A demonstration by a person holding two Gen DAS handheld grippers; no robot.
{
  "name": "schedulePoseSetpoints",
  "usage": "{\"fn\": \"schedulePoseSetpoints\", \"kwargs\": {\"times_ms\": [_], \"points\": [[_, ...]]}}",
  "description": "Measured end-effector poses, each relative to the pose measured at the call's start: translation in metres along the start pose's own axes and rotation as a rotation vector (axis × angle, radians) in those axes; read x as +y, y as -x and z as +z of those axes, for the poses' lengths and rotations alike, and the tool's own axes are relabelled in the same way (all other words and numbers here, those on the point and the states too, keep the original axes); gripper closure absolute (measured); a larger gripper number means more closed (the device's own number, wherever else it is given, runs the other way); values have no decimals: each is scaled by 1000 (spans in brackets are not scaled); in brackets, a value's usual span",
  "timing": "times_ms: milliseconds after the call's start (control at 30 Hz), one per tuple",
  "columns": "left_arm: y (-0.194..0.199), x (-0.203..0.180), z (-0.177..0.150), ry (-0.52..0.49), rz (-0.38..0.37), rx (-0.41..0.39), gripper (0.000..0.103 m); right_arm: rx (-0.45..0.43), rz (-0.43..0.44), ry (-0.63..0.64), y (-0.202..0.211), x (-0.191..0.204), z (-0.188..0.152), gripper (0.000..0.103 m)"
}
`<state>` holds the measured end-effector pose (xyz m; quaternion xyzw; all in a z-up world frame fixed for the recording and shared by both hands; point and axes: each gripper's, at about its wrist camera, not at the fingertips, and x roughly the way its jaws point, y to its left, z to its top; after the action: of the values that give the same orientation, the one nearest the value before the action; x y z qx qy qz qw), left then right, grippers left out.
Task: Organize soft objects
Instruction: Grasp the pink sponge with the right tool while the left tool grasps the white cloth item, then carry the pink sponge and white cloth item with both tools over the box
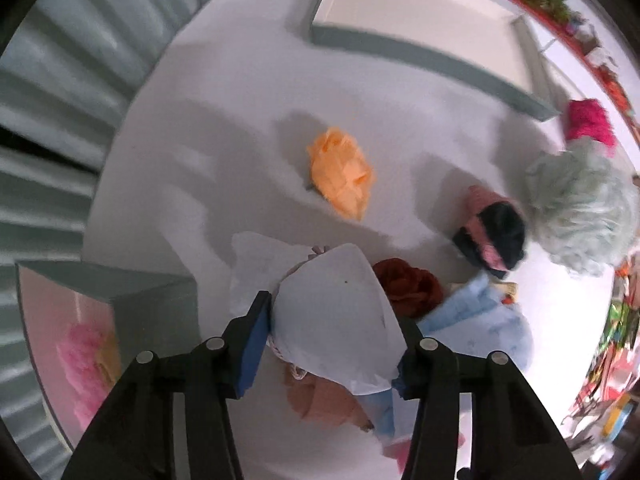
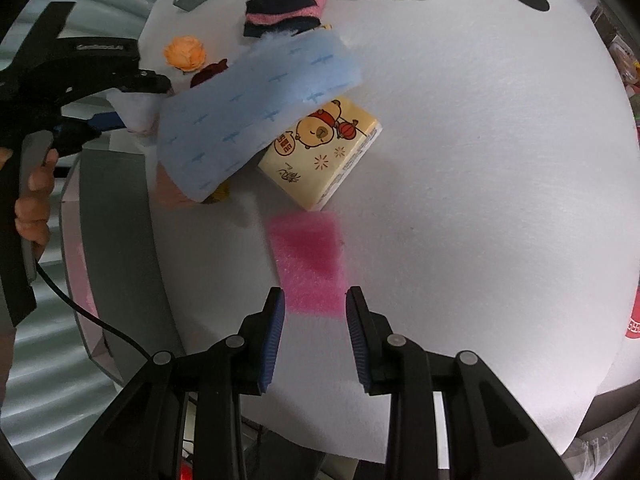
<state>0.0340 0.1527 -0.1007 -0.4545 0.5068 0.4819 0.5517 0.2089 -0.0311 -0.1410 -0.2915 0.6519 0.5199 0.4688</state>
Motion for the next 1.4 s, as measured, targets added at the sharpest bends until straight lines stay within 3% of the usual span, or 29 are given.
{"fn": "schedulePoseSetpoints", "kwargs": {"times_ms": [333,367,400,467,633,700,733,767,800,967,1133,1400], "points": [[69,-7,-68,-140,-138,-78,51,-24,-15,39,18,13,-19,68],[73,-4,-76,-150,-155,-76,51,-21,-20,43,16,15,-15,61],[76,-2,-80,-156,-159,-77,51,-19,-35,42,12,17,-13,35],[85,5,-90,-162,-168,-78,51,-25,-58,33,1,24,-7,10],[95,20,-113,-155,-179,-75,51,14,-122,36,-45,39,9,13],[100,25,-122,-151,-189,-72,51,36,-168,33,-62,42,10,28],[102,27,-126,-152,-190,-77,51,29,-188,42,-64,44,9,31],[105,30,-129,-152,-195,-82,51,11,-203,64,-64,49,8,49],[105,32,-132,-151,-202,-86,51,18,-222,93,-67,56,8,57],[120,45,-151,-130,-241,-111,51,28,-207,122,-52,65,0,58],[141,65,-175,-116,-278,-143,51,-21,-149,176,-7,82,-13,58],[166,117,-198,-16,-241,-205,51,-90,-82,299,40,137,-23,58]]}}
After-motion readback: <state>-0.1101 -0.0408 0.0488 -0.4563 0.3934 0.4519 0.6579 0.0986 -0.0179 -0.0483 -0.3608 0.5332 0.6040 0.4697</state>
